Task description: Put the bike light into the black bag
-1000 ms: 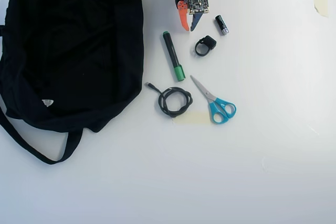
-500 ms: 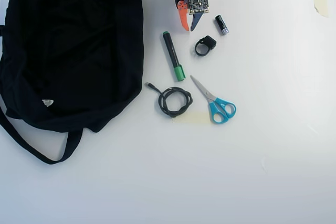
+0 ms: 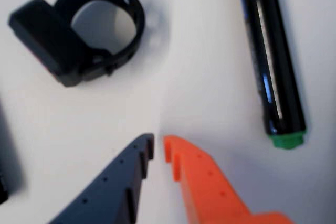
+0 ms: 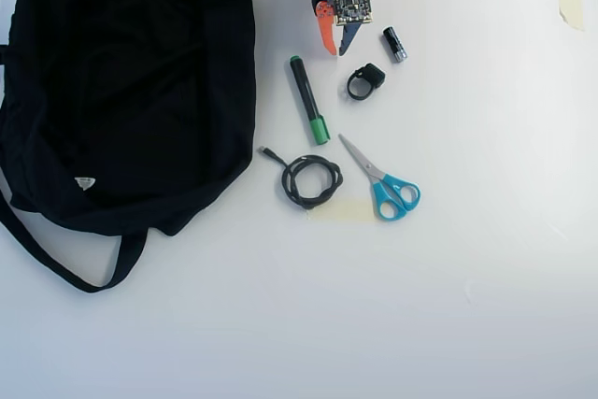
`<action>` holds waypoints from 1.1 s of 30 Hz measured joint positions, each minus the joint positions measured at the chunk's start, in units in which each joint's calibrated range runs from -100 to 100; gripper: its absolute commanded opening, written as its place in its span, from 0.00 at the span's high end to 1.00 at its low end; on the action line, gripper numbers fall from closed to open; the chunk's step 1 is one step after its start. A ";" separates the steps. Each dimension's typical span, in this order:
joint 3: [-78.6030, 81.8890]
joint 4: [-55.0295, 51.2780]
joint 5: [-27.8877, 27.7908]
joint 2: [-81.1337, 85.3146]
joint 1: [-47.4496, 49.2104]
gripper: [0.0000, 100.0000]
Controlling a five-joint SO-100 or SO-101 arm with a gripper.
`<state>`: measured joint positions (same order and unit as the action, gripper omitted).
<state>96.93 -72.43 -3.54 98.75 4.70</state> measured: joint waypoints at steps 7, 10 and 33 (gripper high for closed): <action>0.00 0.00 0.00 0.00 0.00 0.98; 0.00 0.00 0.00 0.00 0.00 0.98; -16.75 37.10 -0.10 -17.35 4.63 0.98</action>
<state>80.19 -35.34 -3.64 81.40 9.33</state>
